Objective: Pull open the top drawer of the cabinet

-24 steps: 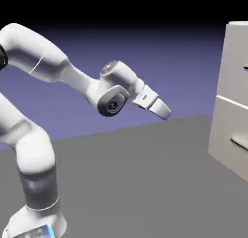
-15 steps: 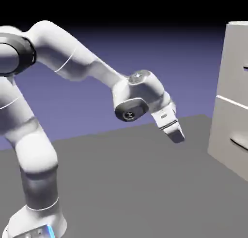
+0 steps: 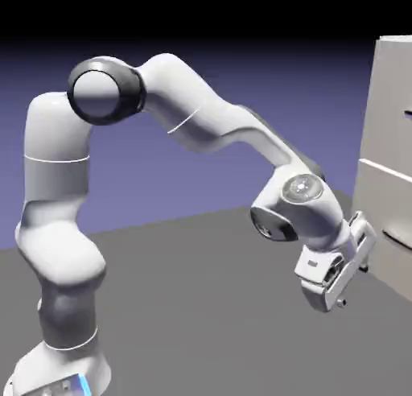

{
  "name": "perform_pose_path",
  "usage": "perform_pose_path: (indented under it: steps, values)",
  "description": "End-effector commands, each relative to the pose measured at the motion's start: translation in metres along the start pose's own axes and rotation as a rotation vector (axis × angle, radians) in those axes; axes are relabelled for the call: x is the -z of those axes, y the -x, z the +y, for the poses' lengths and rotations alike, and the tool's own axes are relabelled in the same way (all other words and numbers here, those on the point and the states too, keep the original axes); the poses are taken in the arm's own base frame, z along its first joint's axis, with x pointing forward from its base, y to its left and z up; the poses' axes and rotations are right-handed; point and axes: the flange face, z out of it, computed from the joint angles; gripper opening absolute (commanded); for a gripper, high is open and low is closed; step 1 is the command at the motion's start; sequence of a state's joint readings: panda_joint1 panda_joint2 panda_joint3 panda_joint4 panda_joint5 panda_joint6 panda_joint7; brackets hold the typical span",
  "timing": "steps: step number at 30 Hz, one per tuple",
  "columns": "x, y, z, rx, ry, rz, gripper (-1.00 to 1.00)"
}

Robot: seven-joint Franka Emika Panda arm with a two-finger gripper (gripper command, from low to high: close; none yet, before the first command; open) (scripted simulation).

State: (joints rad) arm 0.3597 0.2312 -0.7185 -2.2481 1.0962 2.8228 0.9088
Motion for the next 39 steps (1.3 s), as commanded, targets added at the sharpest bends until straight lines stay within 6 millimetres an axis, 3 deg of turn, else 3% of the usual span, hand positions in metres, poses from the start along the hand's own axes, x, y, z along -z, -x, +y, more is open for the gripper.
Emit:
perform_pose_path:
  steps: [1, 6, 11, 15, 19, 24, 29, 33, 36, 37, 39]
  values:
    - [-0.003, -0.006, -0.005, -0.043, -0.013, 0.009, 0.00]
    - [-0.012, -0.030, -0.033, -0.227, -0.106, 0.044, 0.00]
    - [-0.009, -0.036, -0.065, -0.359, -0.239, 0.047, 0.00]
    - [0.001, -0.026, -0.094, -0.423, -0.361, 0.018, 0.00]
    - [0.014, 0.002, -0.122, -0.449, -0.486, -0.044, 0.00]
    - [0.033, 0.061, -0.151, -0.429, -0.626, -0.170, 0.00]
    - [0.050, 0.149, -0.164, -0.356, -0.724, -0.344, 0.00]
    - [0.060, 0.236, -0.157, -0.266, -0.758, -0.508, 0.00]
    - [0.064, 0.308, -0.137, -0.184, -0.751, -0.641, 0.00]
    - [0.064, 0.326, -0.130, -0.163, -0.746, -0.672, 0.00]
    - [0.061, 0.329, -0.135, -0.163, -0.746, -0.671, 0.00]
